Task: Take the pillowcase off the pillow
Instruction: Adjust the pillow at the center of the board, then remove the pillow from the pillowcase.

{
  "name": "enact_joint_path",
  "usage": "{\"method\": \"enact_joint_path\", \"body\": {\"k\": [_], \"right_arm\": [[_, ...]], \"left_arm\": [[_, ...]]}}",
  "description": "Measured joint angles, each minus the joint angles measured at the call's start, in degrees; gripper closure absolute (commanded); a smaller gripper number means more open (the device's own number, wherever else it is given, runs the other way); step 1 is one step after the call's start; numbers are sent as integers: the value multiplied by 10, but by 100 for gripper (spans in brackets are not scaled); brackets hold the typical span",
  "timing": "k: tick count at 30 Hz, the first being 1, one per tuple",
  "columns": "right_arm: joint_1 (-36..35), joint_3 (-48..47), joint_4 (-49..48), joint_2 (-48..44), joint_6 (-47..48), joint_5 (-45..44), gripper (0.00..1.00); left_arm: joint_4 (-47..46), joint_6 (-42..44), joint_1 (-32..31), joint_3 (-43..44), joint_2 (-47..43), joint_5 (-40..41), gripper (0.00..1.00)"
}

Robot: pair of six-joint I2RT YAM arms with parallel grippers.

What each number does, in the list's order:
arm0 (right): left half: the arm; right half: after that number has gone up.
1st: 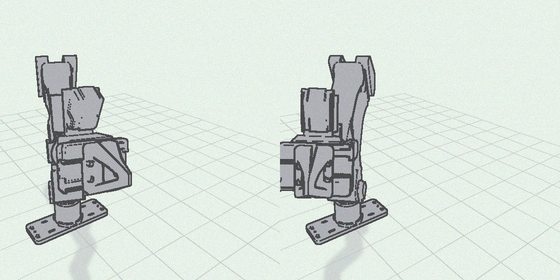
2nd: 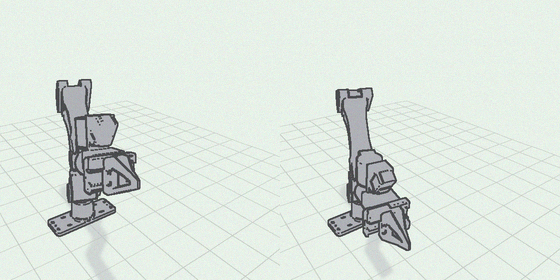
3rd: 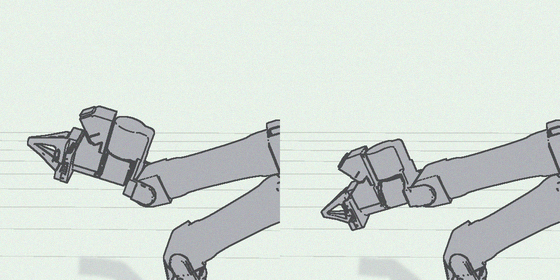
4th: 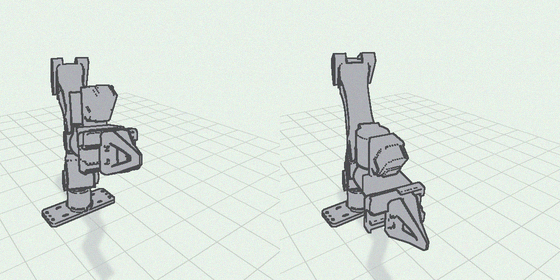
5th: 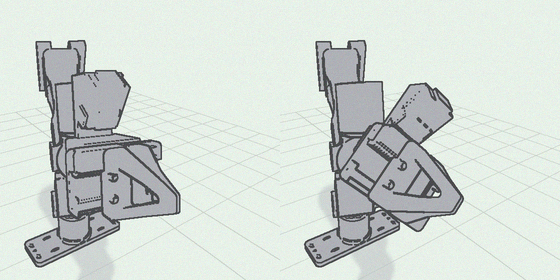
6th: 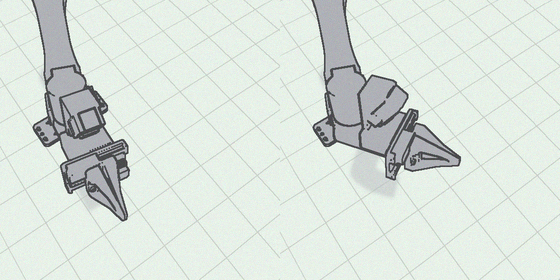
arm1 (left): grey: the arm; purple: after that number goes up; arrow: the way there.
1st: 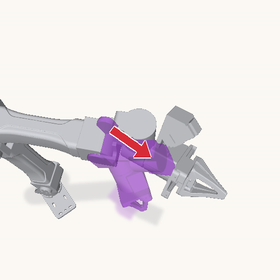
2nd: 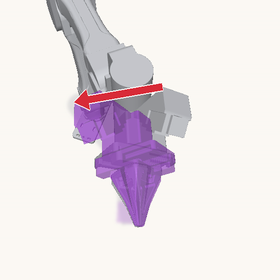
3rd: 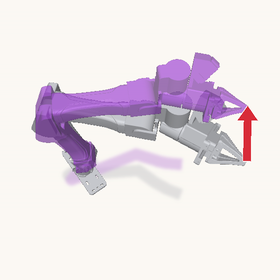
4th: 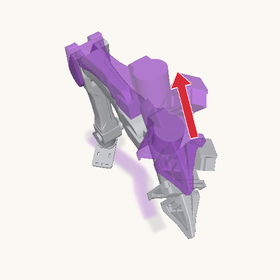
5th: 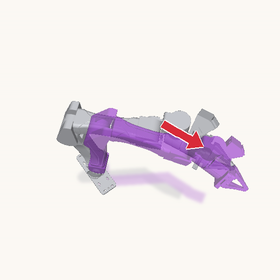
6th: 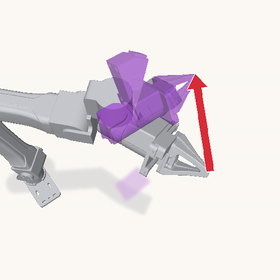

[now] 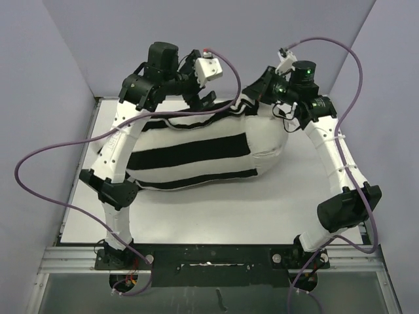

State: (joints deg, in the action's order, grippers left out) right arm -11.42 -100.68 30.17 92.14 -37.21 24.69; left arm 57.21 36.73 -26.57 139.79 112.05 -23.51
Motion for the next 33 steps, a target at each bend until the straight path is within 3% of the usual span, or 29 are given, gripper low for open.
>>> {"method": "enact_joint_path", "body": {"k": [4,7,10,14,22,27,31,32,33], "right_arm": [[-46,-21,-47,-14,4,36,100],[-63,-29,-50,-25,3,54,100],[-74,-43,-36,-26,3,55,100],[-80,-51,-13,-26,-3,29,100],[-146,-51,47,-31,-24,-104,100],[-196,-51,52,-62,-25,-198,100],[-228,-51,60,-90,-28,-242,100],[-233,-51,63,-93,-29,-246,100],[-235,-51,64,-94,-29,-252,100]], "left_arm": [[17,-45,-43,104,12,-49,2],[25,-94,-36,124,14,-74,2],[46,-141,-29,102,13,-120,2],[45,-185,-45,-12,-14,-150,2],[-34,-195,-148,-193,-90,2,2],[-90,-215,-157,-231,-122,67,3],[-103,-233,-158,-222,-127,73,25],[-103,-239,-159,-218,-127,75,34],[-101,-239,-160,-214,-127,75,50]]}}
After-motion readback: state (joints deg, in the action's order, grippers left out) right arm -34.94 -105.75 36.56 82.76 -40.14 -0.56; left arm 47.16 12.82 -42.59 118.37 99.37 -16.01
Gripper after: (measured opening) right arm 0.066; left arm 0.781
